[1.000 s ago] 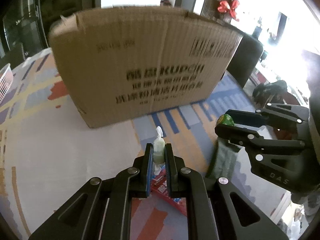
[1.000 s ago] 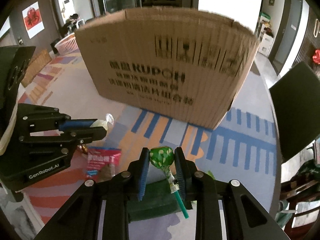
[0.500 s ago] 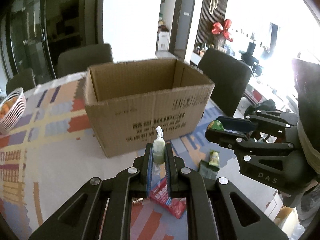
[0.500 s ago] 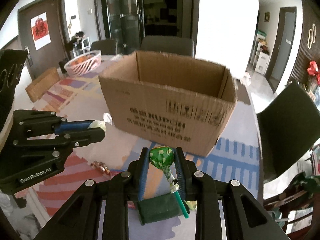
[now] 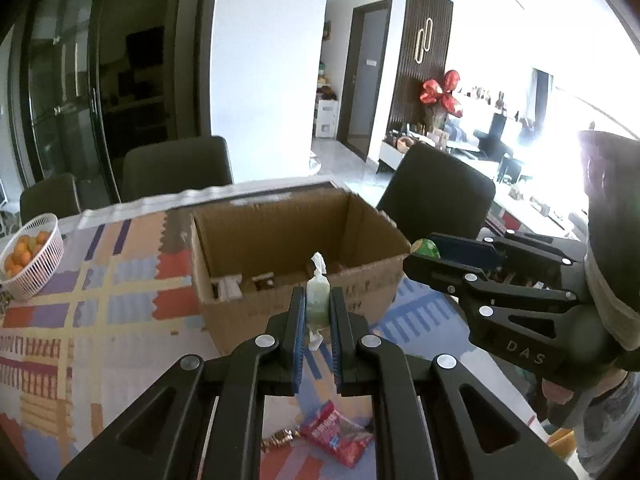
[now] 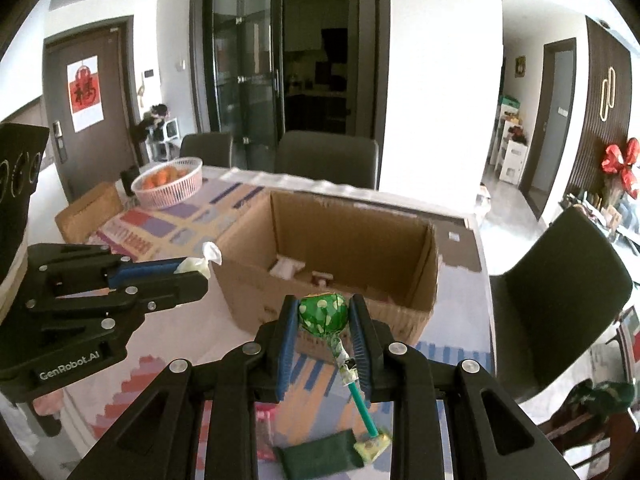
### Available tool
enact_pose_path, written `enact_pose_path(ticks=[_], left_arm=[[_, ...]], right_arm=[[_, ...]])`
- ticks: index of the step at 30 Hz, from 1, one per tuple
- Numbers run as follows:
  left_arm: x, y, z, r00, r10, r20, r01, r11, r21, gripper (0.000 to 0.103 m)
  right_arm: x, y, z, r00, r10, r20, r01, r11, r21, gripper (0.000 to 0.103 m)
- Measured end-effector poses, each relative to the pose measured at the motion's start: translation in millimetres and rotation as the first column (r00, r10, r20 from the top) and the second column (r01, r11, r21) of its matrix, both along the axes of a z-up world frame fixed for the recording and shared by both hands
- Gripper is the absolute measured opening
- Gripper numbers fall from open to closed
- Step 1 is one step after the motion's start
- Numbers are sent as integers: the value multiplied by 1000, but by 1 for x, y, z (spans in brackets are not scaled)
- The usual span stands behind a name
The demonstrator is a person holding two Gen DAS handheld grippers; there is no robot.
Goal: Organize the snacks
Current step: 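Carry the white candy and green lollipop over the box with both tools, then open both tools to drop the candy and lollipop into the box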
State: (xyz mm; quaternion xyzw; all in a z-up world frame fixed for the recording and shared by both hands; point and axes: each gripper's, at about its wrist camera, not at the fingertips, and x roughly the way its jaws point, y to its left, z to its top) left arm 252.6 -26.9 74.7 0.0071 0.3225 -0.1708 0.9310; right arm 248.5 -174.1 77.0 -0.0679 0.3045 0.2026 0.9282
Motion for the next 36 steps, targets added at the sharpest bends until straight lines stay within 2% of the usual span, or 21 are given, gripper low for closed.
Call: enact_pose_path(ticks=[12,19,35,36], left_arm=[[37,4,13,999,31,37,-32,999,26,13],[65,8,9,999,38,5,-38,999,10,13],[115,6,-24,995,64,-81,-62,998,19,13],[115,6,-25,994,70,-81,-68,997,24,22]], right_arm=[[34,1,18,999,-32,27,32,999,4,27],[60,0,22,998,-58,28,58,998,5,27],[115,-5,-5,995,-97,-38,98,995,19,27],[117,-6,-8,994,-100,-43,101,995,21,27]])
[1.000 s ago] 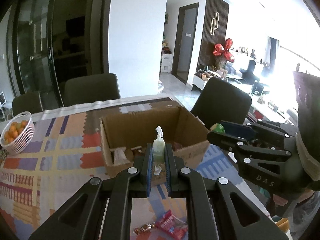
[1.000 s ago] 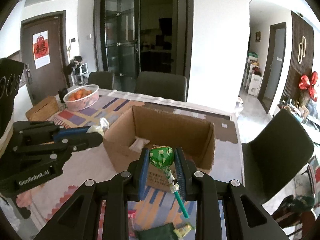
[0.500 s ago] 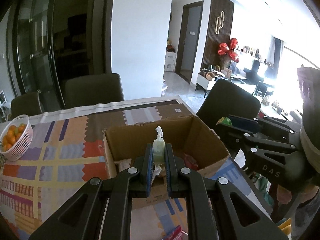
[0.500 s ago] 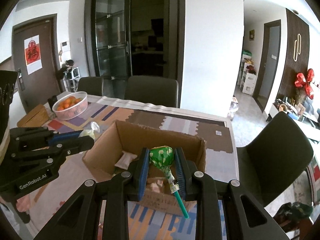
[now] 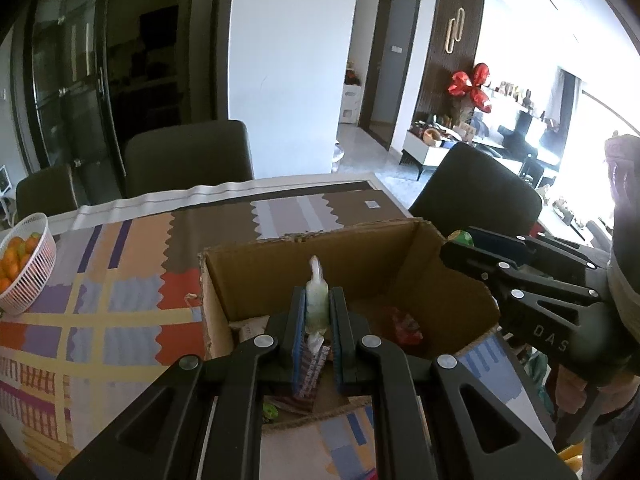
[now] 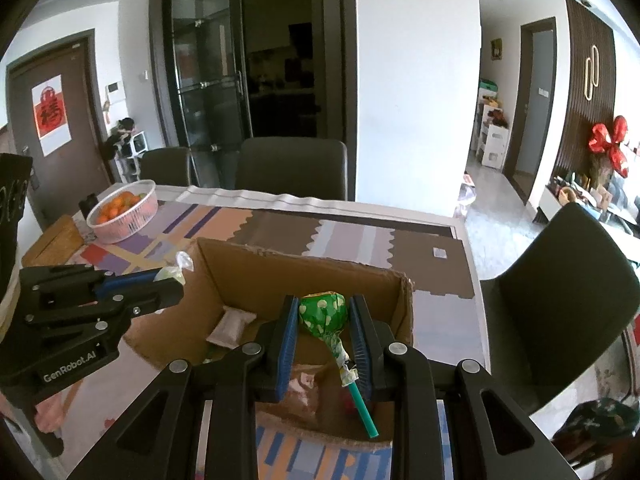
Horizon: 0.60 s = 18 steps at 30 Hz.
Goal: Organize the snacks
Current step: 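Open both tools to drop the candy and lollipop into the box, then move both open tools back to the remaining snacks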
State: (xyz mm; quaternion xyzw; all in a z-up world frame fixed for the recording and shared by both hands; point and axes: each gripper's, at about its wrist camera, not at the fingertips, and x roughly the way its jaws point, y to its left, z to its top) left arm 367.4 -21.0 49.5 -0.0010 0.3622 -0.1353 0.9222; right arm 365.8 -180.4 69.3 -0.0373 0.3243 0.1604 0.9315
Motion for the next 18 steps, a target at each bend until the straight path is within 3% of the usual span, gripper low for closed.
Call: enact_pose_path(ticks=[1,2,3,4,18], left_arm=[[0,0,-1,1000,10,0,-10,1000,15,29],[-2,0,-1,1000,19,9,-19,1000,22,44],[-6,0,0,1000,20,24,-21,999,28,49],[-9,1,-1,999,21,31,-22,999,38,49],[-83,15,10,992,-22,126,8,994,111,50]], right_arm=[[1,0,-1,1000,-2,0,2,1000,4,29],[3,-1,-3,1000,-6,-3,6,1000,7,33],[5,0,-5,1000,-13,-9,13,1000,3,44],[5,0,-5,1000,-20,-11,20,1000,1,51],[-73,19,-4,997,31,74,-28,999,-38,56]])
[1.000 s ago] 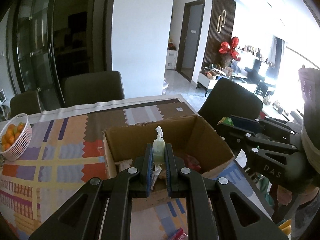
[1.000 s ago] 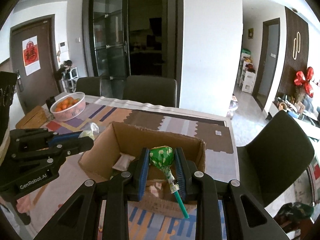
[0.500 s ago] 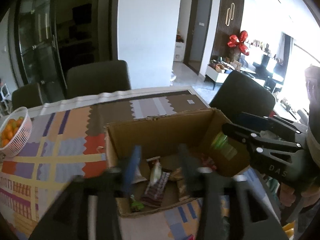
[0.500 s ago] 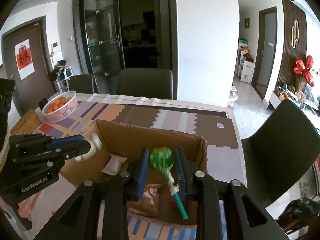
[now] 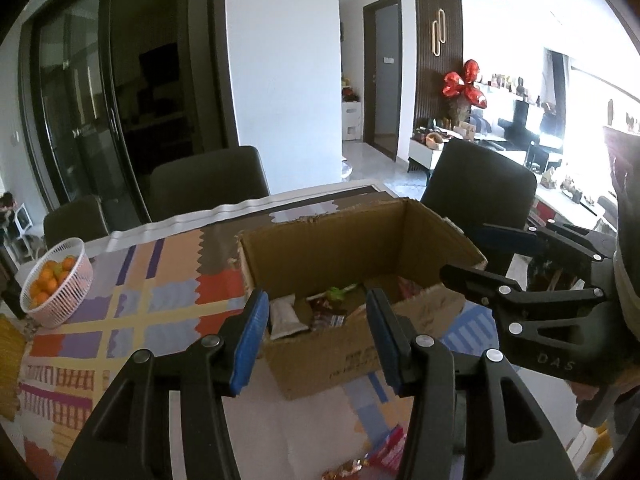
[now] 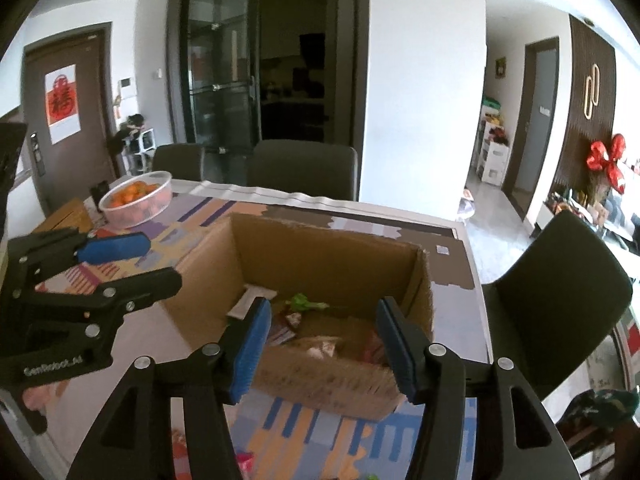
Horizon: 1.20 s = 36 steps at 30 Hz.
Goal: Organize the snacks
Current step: 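Move both open tools back to the remaining snacks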
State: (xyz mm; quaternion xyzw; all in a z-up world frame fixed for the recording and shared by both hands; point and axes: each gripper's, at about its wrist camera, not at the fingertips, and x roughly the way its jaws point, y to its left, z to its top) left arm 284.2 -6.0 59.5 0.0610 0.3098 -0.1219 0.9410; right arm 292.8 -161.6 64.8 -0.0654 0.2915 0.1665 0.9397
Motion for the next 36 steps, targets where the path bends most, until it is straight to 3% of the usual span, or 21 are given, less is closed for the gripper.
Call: enact_pose_path(ticks=[9,14,29,36], left_arm=[[-45,11,-8,999,-38,18,37,997,66,52],[-60,16,-24,999,-51,-10,52,994,98,52],[-85,15,-82,980,-150,-134,172,970,170,52],[-85,15,-115,956,-207,-207,240,959,152,52]], right_arm=[[-44,17,-9,1000,20,7,-20,1000,-5,61],[-61,24,-22,999,30,-19,-31,999,-40,61],[-85,44,-84,974,96,-205,-115,990,-84,61],[-87,52,-113,955,106,-279,-142,984,-112,61]])
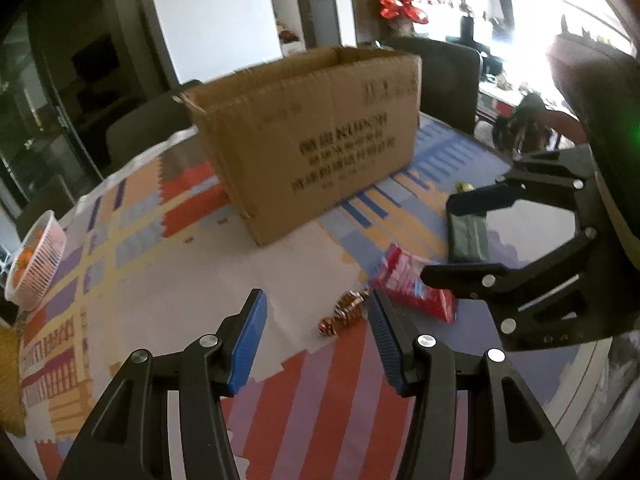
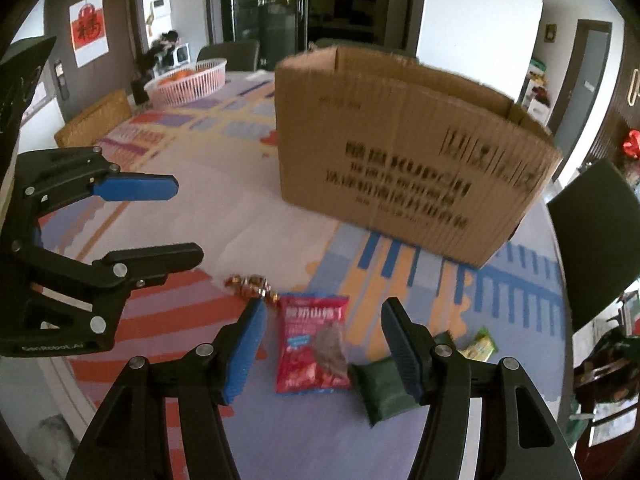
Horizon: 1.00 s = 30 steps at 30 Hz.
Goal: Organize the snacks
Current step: 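Move both open tools back to the remaining snacks, then grasp the gold-wrapped candy with the left tool while the right tool grasps the red hawthorn packet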
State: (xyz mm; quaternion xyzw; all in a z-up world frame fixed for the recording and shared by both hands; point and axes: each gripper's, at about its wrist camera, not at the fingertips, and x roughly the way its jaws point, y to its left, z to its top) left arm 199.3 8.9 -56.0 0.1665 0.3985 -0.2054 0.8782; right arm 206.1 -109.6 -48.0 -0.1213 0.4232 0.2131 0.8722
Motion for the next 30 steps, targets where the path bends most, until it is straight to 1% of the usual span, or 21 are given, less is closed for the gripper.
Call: enact_pose_path(ticks=[5,11,18,25,30], left_arm=[[10,0,-21,998,-36,-42,36,999,-9,52],[18,-2,-38,996,-59,-69,58,998,-17,52],[26,-7,-48,994,-81,-77,80,997,-12,51],[36,-11,-59,991,-73,-110,71,997,-21,50],[38,-11,-62,990,-70,-124,65,997,-39,43]], right_arm=[[4,4,-19,1000,4,-28,-5,999,-38,61],[9,8,-33,998,11,-56,-14,998,-56,61],[18,7,-47,994,11,-106,-17,999,-52,61],[23,6,-57,990,12,-144,-15,1000,-17,61],[26,7,-63,987,3,-164,-5,1000,-10,61]])
